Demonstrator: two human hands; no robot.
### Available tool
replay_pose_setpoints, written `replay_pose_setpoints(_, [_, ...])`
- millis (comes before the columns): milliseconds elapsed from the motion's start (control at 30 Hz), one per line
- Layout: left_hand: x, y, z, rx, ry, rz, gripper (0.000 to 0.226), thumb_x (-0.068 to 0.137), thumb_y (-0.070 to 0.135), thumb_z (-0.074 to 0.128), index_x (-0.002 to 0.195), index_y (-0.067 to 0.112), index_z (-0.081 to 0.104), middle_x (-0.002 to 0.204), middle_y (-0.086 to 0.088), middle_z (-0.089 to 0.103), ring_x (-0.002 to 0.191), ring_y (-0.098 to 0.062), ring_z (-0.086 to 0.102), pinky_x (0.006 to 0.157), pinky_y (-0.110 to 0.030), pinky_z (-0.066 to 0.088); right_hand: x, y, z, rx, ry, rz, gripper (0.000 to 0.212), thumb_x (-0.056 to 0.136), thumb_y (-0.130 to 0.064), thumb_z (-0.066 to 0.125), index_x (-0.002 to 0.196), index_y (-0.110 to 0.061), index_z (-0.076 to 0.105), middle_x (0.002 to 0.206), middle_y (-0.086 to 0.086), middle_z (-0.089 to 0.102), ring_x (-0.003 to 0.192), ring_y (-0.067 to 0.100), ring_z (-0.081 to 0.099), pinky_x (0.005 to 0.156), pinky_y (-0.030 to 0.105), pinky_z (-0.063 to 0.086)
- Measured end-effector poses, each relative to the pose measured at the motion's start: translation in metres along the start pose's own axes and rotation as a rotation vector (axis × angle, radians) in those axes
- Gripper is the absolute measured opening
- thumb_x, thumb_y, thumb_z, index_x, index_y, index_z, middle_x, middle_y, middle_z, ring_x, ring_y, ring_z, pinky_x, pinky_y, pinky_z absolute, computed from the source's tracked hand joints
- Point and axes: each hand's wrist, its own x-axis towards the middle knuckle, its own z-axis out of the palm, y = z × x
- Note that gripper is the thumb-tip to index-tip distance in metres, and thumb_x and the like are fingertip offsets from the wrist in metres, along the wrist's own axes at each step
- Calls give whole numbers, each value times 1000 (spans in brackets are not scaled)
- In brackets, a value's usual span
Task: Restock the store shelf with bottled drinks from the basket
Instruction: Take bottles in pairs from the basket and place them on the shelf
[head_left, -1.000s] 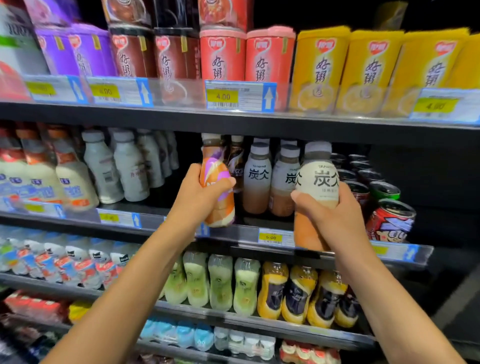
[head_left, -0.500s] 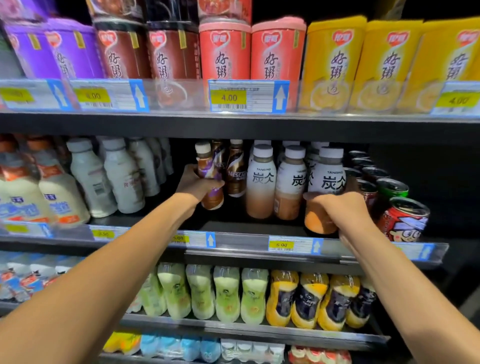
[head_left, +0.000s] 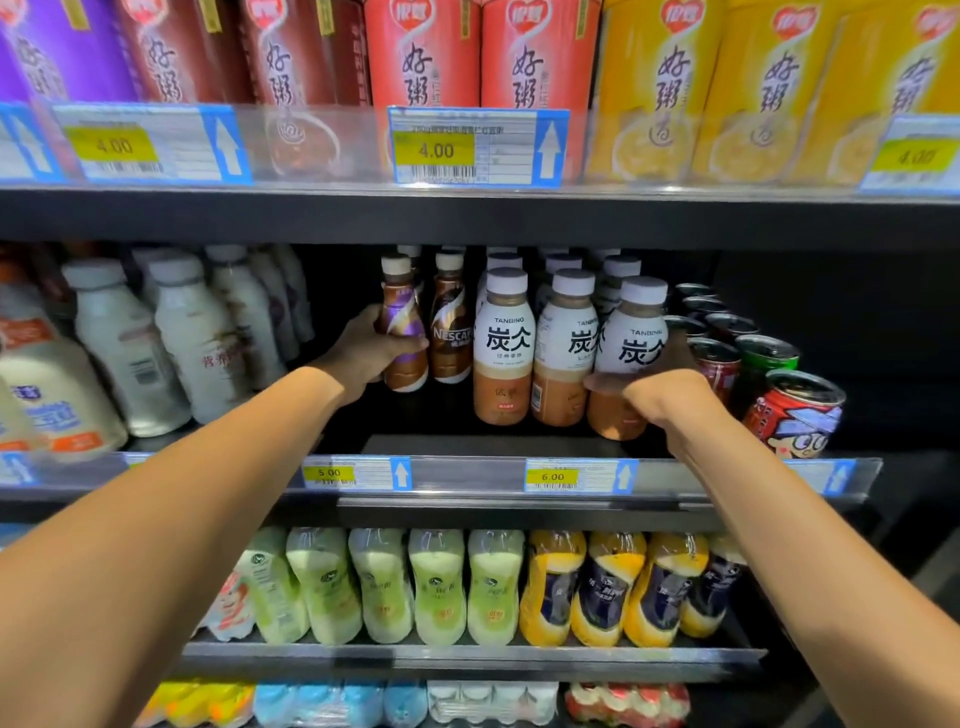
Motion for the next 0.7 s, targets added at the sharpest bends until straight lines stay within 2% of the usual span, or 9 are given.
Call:
replay_pose_setpoints(100, [6, -1, 6, -36, 12, 11, 60, 77, 12, 81, 130, 17, 53, 124, -8, 65, 112, -25, 62, 96, -44, 50, 5, 1, 1, 61, 58, -60, 91, 70, -30, 89, 144, -12, 40, 145, 10, 51, 128, 28, 49, 100, 38, 41])
replay_pose_setpoints(200, [9, -2, 9, -51, 26, 20, 60, 78, 11, 81, 131, 14, 52, 125, -9, 64, 113, -26, 61, 99, -46, 49, 3, 2, 2, 76, -25, -3, 88, 79, -31, 82, 150, -10, 35, 151, 7, 43, 135, 27, 42, 106, 36, 34])
replay_pose_setpoints(300, [13, -2, 10, -37, 31, 22, 61, 77, 13, 82, 131, 14, 53, 126, -10, 64, 115, -27, 61, 101, -49, 48, 3, 4, 4, 91, -37, 8, 72, 80, -14, 80, 143, -5, 47, 141, 4, 54, 118, 18, 51, 95, 27, 34])
replay_pose_setpoints(433, [20, -4, 9, 1, 54, 28, 62, 76, 17, 84, 130, 16, 54, 126, -9, 64, 115, -27, 61, 100, -50, 49, 6, 8, 5, 140, 41, 23, 56, 73, 9, 72, 126, 0, 57, 125, 8, 62, 109, 26, 57, 97, 37, 47])
replay_pose_setpoints(533, [24, -5, 8, 29, 49, 31, 65, 75, 21, 85, 132, 16, 54, 126, -9, 64, 115, -27, 61, 99, -51, 50, 6, 6, 6, 173, 41, -20, 51, 72, 12, 71, 116, -8, 57, 118, 9, 63, 104, 27, 58, 96, 40, 49])
replay_pose_setpoints(700, [24, -6, 6, 43, 36, 41, 64, 74, 22, 85, 130, 17, 55, 124, -8, 65, 113, -26, 62, 99, -51, 50, 10, 6, 9, 129, 8, 13, 57, 78, 2, 73, 131, -1, 55, 126, 12, 60, 116, 32, 57, 104, 45, 45])
